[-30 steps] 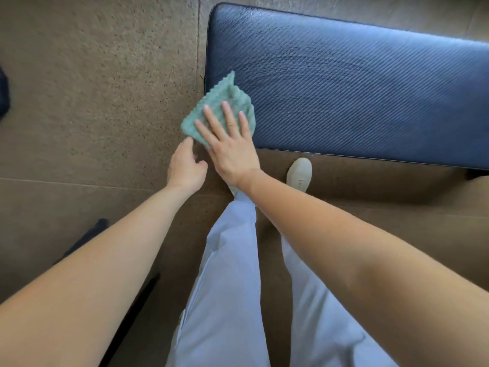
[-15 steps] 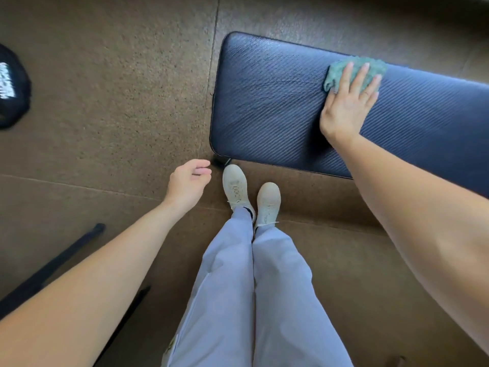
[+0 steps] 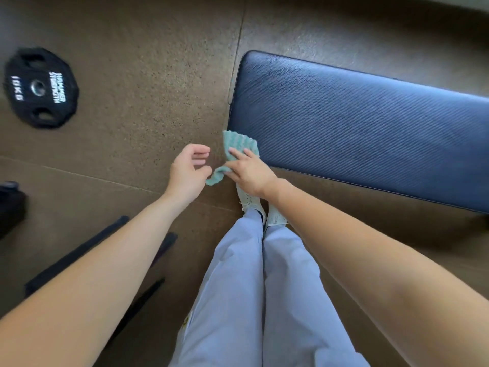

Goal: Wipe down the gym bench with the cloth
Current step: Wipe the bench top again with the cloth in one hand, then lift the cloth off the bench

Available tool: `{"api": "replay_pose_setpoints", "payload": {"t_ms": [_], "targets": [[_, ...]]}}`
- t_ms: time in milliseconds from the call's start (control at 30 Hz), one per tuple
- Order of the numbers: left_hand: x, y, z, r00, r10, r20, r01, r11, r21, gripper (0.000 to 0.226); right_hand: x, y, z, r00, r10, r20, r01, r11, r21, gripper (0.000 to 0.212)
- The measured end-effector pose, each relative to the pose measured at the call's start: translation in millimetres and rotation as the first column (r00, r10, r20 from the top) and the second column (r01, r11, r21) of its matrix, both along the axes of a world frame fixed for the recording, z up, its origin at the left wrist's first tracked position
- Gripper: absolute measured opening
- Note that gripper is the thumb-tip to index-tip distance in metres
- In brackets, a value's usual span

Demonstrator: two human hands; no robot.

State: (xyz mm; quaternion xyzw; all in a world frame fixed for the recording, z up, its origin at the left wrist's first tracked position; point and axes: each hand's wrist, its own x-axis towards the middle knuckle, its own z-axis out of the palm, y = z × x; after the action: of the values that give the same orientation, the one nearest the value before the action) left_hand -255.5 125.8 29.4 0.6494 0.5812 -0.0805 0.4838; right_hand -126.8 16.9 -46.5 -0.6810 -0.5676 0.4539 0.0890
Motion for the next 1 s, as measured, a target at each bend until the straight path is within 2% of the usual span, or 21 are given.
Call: {"api": "replay_pose_setpoints", "payload": {"t_ms": [33,100,167,300,400,467,567,633,767,867,933,1000], "targets": [[4.1,-1.5,14.0,0.999,-0.034,0.002,0.034,0.999,-0.017,0.046,2.1,-7.3,17.9,0.98,-0.151,-0.13,0.144,0.987,-0.067,0.034],[16.4,-7.1,44.7,0.995,-0.096,0.036,0.099,0.992,-0.083,0.057,12.6,-23.2,56.8,0.853,-0.429,-0.297,0.389,0.902,-0.185,0.03],[31.8,-13.9,73.3,0.982,-0.165,0.091,0.178,0.973,-0.149,0.062,23.7,-35.8,96.9,0.72,-0.577,-0.385,0.526,0.816,-0.239,0.029],[64.3,-29.6,130.4,0.927,-0.303,0.22,0.352,0.905,-0.24,0.058,55.9,-56.6,172.6,0.58,-0.641,-0.502,0.62,0.747,-0.239,0.031],[85.8,-37.0,164.5,0.897,-0.379,0.227,0.422,0.887,-0.186,0.041,85.4,-70.7,209.0,0.488,-0.672,-0.557,0.626,0.714,-0.313,0.019],[99.1,-37.7,187.6,0.898,-0.382,0.218,0.417,0.897,-0.147,0.027,106.9,-77.1,230.9,0.491,-0.669,-0.558,0.645,0.71,-0.283,0.018],[120.2,-38.8,224.5,0.911,-0.352,0.214,0.38,0.919,-0.107,0.009,137.8,-82.0,266.1,0.521,-0.656,-0.546,0.668,0.712,-0.218,0.033],[134.6,-38.4,246.2,0.919,-0.323,0.224,0.348,0.934,-0.08,0.014,155.7,-82.8,287.2,0.539,-0.661,-0.523,0.684,0.706,-0.187,0.034],[168.5,-29.4,283.5,0.924,-0.236,0.302,0.274,0.958,-0.089,0.015,188.0,-71.1,318.6,0.603,-0.698,-0.386,0.734,0.675,-0.073,0.018],[194.4,-14.1,302.1,0.912,-0.204,0.357,0.241,0.969,-0.061,0.016,206.2,-55.1,339.0,0.565,-0.732,-0.38,0.772,0.632,-0.07,0.017],[211.5,0.6,313.8,0.892,-0.171,0.418,0.216,0.974,-0.063,0.01,215.3,-40.6,354.8,0.546,-0.714,-0.439,0.766,0.638,-0.084,0.025],[227.0,17.7,324.3,0.871,-0.156,0.466,0.22,0.972,-0.087,0.007,222.1,-22.0,367.2,0.594,-0.681,-0.428,0.742,0.669,-0.036,0.034]]}}
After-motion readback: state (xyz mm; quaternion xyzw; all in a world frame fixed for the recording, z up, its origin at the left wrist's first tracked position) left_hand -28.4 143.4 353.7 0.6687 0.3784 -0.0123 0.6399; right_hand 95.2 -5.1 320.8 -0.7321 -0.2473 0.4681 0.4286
